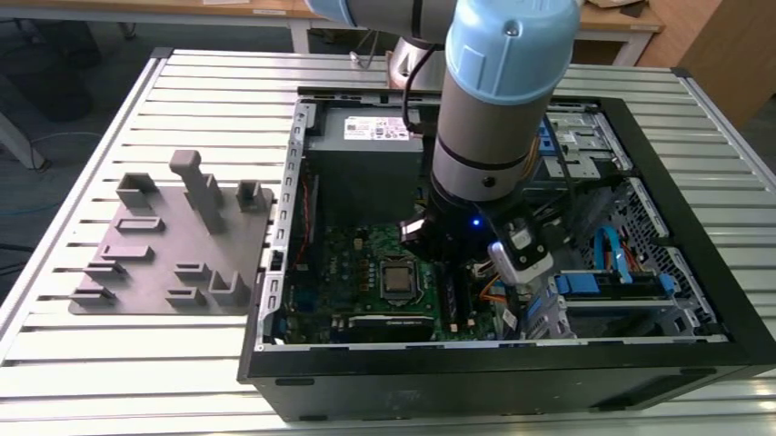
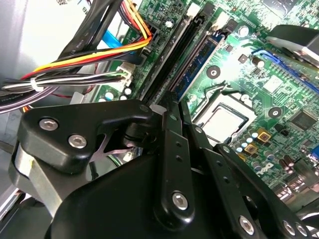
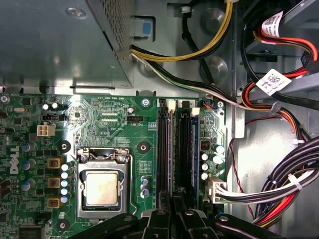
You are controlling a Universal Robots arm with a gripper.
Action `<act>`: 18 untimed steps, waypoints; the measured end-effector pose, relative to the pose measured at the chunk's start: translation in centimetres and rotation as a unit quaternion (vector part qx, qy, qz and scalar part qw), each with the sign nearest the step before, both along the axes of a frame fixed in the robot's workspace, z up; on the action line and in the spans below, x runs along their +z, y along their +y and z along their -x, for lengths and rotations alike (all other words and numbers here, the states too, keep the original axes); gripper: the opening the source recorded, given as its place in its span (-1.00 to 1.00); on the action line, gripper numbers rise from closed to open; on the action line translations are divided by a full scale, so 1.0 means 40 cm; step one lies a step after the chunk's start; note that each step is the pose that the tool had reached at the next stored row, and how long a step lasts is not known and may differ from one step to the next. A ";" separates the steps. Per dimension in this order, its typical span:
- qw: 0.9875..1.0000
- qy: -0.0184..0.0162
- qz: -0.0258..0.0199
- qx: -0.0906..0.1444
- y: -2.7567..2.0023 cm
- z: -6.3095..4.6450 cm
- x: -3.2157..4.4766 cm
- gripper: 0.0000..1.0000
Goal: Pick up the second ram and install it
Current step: 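Insert the second ram into the second slot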
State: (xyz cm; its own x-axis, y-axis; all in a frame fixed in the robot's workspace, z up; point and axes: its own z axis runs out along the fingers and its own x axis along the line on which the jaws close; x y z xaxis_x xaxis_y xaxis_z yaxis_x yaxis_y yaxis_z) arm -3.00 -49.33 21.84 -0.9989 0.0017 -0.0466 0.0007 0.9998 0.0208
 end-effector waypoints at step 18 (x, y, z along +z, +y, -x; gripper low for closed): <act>1.000 0.000 0.000 -0.003 -0.001 -0.002 -0.001 -0.79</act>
State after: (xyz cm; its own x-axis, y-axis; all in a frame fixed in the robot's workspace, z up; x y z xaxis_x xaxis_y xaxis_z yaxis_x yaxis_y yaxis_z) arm -2.92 -49.36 21.80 -0.9989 0.0083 -0.0466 0.0074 0.9998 0.0210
